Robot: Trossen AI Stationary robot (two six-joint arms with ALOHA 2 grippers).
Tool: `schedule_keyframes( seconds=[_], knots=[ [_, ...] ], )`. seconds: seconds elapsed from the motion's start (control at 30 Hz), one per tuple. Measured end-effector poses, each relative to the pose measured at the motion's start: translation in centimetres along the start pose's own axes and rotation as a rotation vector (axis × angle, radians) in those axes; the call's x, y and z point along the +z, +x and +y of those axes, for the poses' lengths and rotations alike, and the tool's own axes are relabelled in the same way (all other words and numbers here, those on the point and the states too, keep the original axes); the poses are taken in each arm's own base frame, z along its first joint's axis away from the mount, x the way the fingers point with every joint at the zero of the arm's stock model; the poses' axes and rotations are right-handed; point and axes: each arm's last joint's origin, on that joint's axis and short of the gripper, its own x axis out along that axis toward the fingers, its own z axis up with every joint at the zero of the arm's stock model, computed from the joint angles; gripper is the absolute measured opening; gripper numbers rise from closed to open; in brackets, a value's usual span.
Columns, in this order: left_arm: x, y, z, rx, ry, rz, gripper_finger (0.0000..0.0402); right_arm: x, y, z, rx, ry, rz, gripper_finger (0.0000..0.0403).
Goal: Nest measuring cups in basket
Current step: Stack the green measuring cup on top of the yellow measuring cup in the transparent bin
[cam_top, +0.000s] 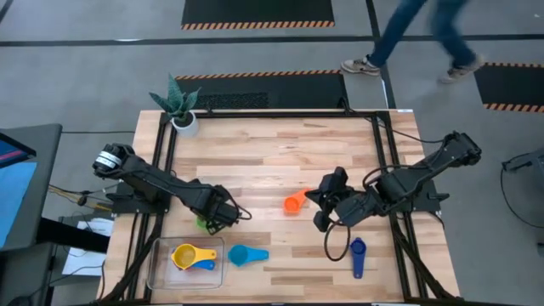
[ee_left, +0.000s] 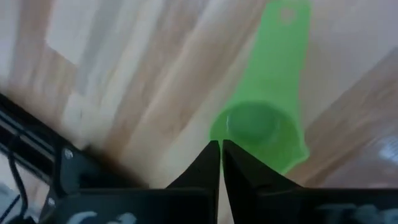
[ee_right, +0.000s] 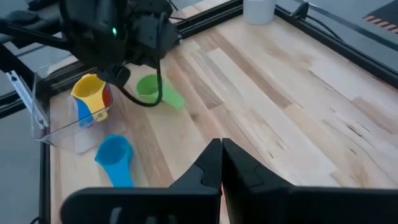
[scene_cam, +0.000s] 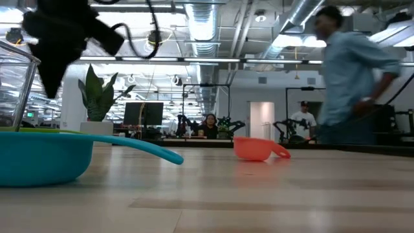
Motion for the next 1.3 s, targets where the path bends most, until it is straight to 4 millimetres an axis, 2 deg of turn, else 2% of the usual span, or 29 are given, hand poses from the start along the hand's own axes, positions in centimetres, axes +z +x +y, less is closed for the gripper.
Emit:
schedule_keyframes(
  seconds=[0.2, 0.47, 0.67, 1.0, 1.17, 1.3],
  knots=[
    [-0.6, 2.6, -0.3, -0.092, 0.008, 0.107, 0.0, -0.2, 0.0, -0.2, -0.018, -0.022, 0.021, 0.0021],
    [0.2, 2.9, -0.8, -0.179, 0.015, 0.081, 0.0, -0.3, 0.0, -0.3, -0.026, -0.032, 0.026, 0.0023],
    [1.6, 3.5, -0.1, -0.165, 0.049, 0.089, 0.0, -0.4, 0.0, -0.4, -0.032, -0.042, 0.035, 0.0021],
    [3.5, 6.1, 0.0, -0.125, 0.124, 0.179, 0.0, -0.9, -0.5, 0.1, -0.012, -0.062, 0.044, 0.0024],
    [5.1, 6.8, 0.4, -0.086, 0.113, 0.089, 0.0, -0.8, -0.5, 0.0, -0.013, -0.063, 0.044, 0.0019],
    [6.9, 6.6, 1.0, -0.126, 0.067, 0.016, 0.0, -0.7, -0.3, -0.1, -0.02, -0.061, 0.044, 0.002]
  ],
)
